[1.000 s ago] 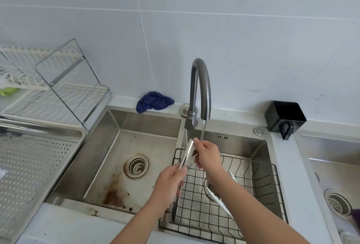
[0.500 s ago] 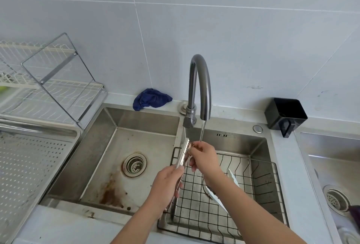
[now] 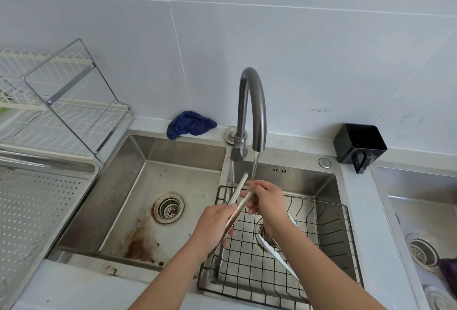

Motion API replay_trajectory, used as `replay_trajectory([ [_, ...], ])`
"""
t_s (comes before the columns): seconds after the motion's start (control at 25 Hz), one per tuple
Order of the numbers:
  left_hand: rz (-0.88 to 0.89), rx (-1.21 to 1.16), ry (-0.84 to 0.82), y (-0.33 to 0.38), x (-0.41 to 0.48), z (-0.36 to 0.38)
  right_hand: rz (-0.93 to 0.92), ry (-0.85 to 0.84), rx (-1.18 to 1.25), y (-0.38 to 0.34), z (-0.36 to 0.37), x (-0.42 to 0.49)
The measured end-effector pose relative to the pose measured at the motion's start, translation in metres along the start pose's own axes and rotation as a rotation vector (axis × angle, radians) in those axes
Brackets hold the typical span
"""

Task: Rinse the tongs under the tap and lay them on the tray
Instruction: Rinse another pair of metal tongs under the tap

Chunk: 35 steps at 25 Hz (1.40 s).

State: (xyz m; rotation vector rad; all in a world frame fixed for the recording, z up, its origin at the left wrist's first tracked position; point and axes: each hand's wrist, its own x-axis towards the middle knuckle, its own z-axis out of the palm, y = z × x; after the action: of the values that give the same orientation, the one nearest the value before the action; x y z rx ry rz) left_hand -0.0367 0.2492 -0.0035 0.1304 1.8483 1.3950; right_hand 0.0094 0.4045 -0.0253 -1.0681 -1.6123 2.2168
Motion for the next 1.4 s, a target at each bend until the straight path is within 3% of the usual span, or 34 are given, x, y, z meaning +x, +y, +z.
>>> replay_trajectory([
  [0.24,-0.015,-0.021,-0.019,-0.007,0.004,-0.002,0.033,0.0,-0.01,0.005,-0.003,0.005],
  [0.72,-0.14,-0.3,-0.055,-0.006,0.02,0.0,0.207,-0.314,0.658,-0.004,-0.002,-0.002],
  [0.92,-0.133,-0.278,0.002,-0.003,0.029,0.015,0.101,-0.263,0.098,-0.01,0.001,-0.006],
  [1.04,-0.005,-0.224,0.074,-0.006,0.027,0.019,-0.063,-0.014,0.078,-0.017,-0.001,-0.002],
  [1.2,0.234,0.12,0.196,-0.016,0.021,0.023,-0.182,0.158,-0.367,-0.016,-0.003,0.001],
  [1.28,0.319,0.322,0.252,-0.023,0.019,0.023,-0.147,0.192,-0.414,-0.014,-0.003,0.003],
  [1.4,0.325,0.348,0.286,-0.026,0.02,0.017,-0.054,0.119,-0.216,-0.013,-0.004,0.004],
])
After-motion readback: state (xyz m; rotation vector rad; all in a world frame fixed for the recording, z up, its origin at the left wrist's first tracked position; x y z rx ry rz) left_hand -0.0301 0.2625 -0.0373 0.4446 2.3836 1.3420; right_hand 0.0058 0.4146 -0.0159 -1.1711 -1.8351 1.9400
